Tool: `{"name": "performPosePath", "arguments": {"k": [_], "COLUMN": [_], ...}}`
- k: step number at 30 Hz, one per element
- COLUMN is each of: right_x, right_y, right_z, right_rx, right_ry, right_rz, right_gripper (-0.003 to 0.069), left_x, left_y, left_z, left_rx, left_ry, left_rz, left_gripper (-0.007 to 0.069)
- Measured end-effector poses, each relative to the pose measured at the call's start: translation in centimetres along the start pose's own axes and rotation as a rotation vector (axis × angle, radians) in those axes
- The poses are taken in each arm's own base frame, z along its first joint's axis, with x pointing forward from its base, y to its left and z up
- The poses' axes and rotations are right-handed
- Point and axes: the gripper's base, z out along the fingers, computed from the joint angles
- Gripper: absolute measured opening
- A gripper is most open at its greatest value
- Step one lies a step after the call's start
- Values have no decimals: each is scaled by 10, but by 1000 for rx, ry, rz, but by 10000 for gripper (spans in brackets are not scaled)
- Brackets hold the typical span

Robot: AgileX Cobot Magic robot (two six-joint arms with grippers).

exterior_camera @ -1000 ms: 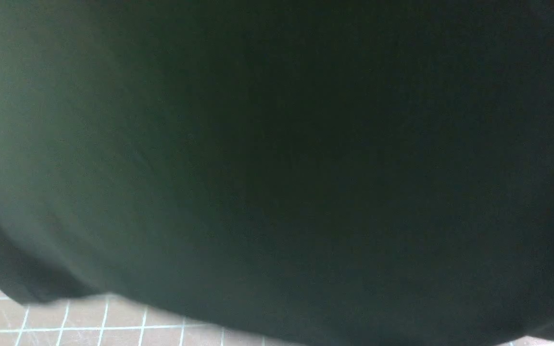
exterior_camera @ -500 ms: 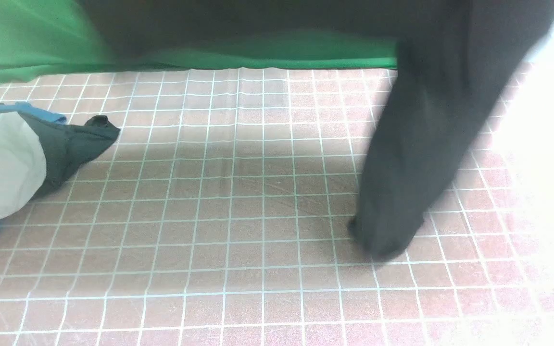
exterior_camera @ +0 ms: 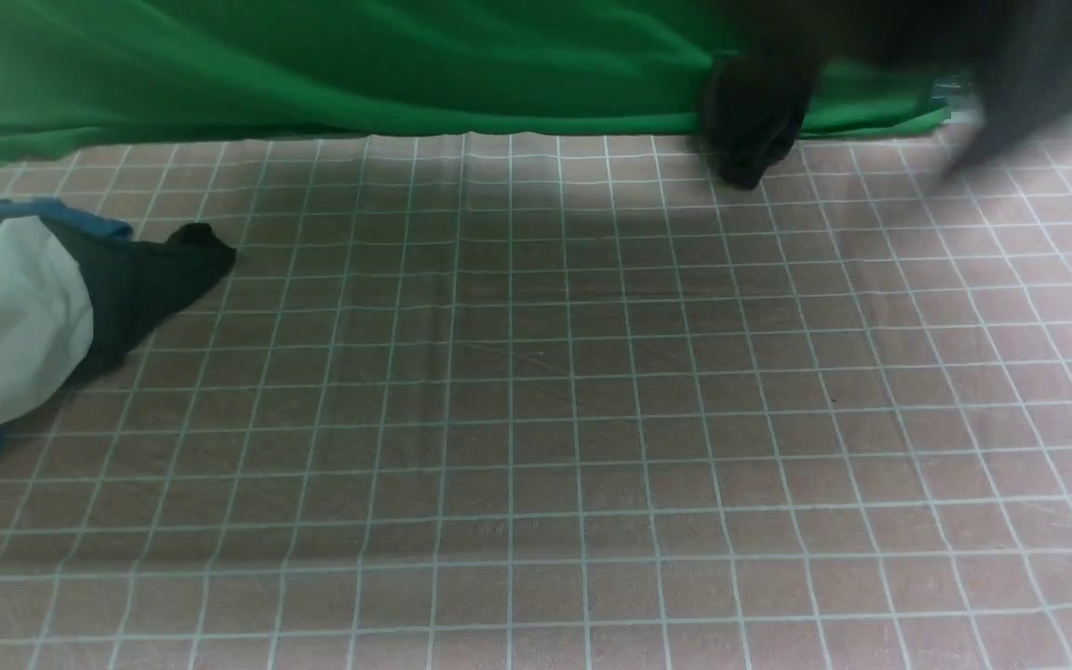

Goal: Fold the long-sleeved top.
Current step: Spread the long sleeves with your arms and place them on the tabletop

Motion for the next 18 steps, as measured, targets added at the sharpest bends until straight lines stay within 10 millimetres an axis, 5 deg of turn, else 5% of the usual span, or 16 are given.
{"name": "performPosePath", "arguments": {"k": [4,10,14,18], "right_x": [64,168,200,201], "right_y": [2,29,44,55], "right_z": [15,-23,-48,-78], "right_rx": [-21,-84,-125,-146], "right_ry": [251,445,449,349], "right_rz": [78,213,245,230], "right_gripper": [37,37,37,37], "left_x": [64,133,158,178], "left_y": [-61,-124,-146,-161], "left_z": [26,4,-12,-24], "left_rx": [192,324,363,370], "left_ry": [220,342,376,395], "left_rz": [-6,-38,-49,-41], "left_gripper": [35,35,35,35]}}
